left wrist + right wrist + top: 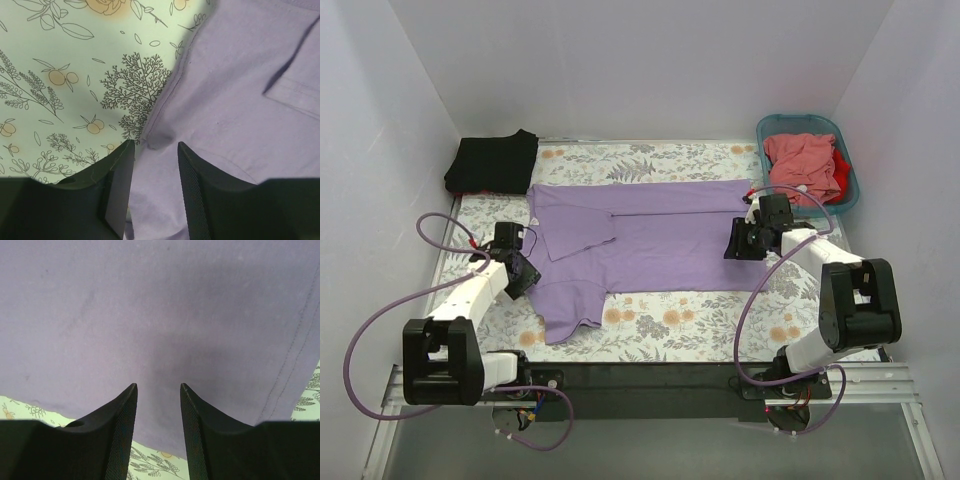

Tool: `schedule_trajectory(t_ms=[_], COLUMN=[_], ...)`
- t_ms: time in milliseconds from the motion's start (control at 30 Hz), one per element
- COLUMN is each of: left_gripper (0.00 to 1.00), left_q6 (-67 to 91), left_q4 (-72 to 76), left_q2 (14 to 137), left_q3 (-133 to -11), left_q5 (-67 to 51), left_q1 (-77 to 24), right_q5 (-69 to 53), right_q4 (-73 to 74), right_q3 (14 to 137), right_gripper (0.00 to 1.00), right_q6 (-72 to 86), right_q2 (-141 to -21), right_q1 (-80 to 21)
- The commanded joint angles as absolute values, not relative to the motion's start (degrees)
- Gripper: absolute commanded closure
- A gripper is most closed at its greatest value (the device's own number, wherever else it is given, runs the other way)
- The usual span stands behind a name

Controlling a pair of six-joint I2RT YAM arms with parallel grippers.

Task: Fold and stack the t-shirts
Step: Fold the tshirt

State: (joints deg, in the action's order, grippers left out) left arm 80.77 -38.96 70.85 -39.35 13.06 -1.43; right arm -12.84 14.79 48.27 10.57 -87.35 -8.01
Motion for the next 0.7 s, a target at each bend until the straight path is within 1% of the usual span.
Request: schedule_trajectory(t_ms=[0, 133, 267, 667], left_gripper=[0.62, 0.63, 0.66, 0.64], left_q6=[80.51, 79.89, 79.89, 81.65], left_q4=[-35.08, -33.22, -33.05, -34.54], left_q2=[70.75, 71.10, 72.77, 75.50], left_q3=[-38.32, -37.44, -37.27, -37.53], left_q5=[12.04, 13.36, 13.80, 16.87], left_q1=[-0.97, -0.97, -0.79, -0.44], right_q5=[-14.32, -14.33, -13.98, -13.27], right_q4=[13.45, 13.27, 13.27, 14.15], right_q3=[47.02, 46.93, 46.67, 47.20], right_gripper=[0.54, 0.54, 0.54, 0.54], right_q6=[10.81, 10.63, 10.72, 10.90], right_q2=[-85.43, -85.43, -85.34, -82.44], right_q1=[-8.09, -8.17, -8.09, -8.17])
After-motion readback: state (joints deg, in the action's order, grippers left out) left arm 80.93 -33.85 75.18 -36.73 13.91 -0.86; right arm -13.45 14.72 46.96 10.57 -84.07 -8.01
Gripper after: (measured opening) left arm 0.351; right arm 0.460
